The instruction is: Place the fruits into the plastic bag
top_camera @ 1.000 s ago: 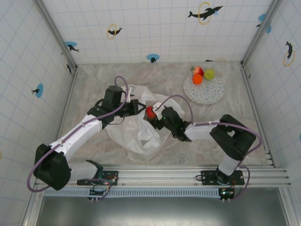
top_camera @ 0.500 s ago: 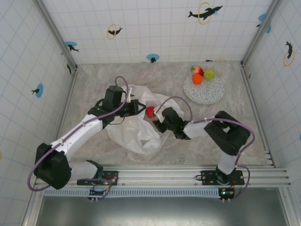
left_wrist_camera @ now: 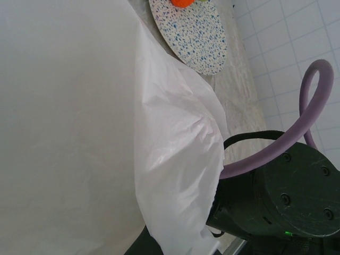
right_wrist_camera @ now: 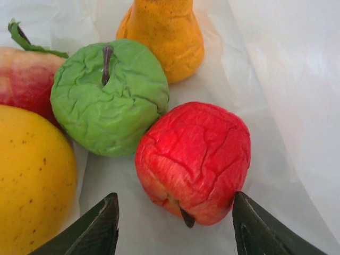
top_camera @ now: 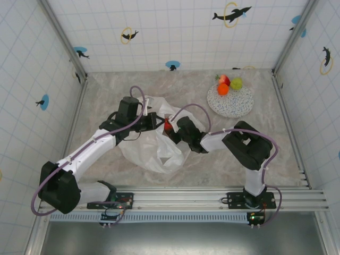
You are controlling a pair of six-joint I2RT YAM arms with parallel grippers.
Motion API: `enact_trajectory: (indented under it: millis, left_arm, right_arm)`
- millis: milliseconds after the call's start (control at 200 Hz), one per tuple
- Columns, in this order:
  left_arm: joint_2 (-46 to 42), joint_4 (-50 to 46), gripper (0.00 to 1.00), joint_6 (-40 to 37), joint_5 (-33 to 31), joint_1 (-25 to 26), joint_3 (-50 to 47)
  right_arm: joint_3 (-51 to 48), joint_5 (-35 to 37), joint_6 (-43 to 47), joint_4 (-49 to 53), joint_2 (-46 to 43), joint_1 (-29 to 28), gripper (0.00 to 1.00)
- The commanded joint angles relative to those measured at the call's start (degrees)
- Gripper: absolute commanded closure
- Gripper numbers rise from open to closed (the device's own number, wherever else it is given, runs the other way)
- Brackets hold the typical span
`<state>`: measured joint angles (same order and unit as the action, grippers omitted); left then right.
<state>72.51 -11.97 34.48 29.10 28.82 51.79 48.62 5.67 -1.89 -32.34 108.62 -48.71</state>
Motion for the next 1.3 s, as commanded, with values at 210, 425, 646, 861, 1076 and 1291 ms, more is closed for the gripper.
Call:
enact_trajectory:
  millis: [210, 425, 646, 861, 1076, 1291]
  left_arm:
    - [-0.35, 0.44, 1.00, -0.40, -2.04, -0.36, 1.56]
    - [0.57, 1.20, 1.00, 0.23, -3.19, -0.34, 1.54]
    - [0.65, 2.12, 1.00, 0.73, -4.02, -0.36, 0.96]
    - [0.79, 2.08, 1.00, 0.96, -4.48, -0.43, 0.85]
    - [1.25, 2.21, 1.00, 1.90, -4.39, -0.34, 0.89]
    - [1.41, 2.85, 1.00, 2.78, -4.72, -0.34, 1.05]
  right_arm:
    - [-12.11, -6.71, -1.80, 3.84, -17.78, 0.39, 0.28]
    - [-16.47, -17.31, -1.98, 12.80, -31.33, 2.70, 0.27]
    - [-16.08, -22.07, -2.05, 21.96, -43.38, 5.99, 0.27]
    - [-13.91, -20.37, -4.60, 26.05, -52.07, 13.00, 0.27]
    - [-9.37, -9.68, -8.15, 27.51, -51.42, 24.48, 0.24]
    - [-3.26, 4.13, -8.57, 26.47, -41.62, 29.29, 0.15]
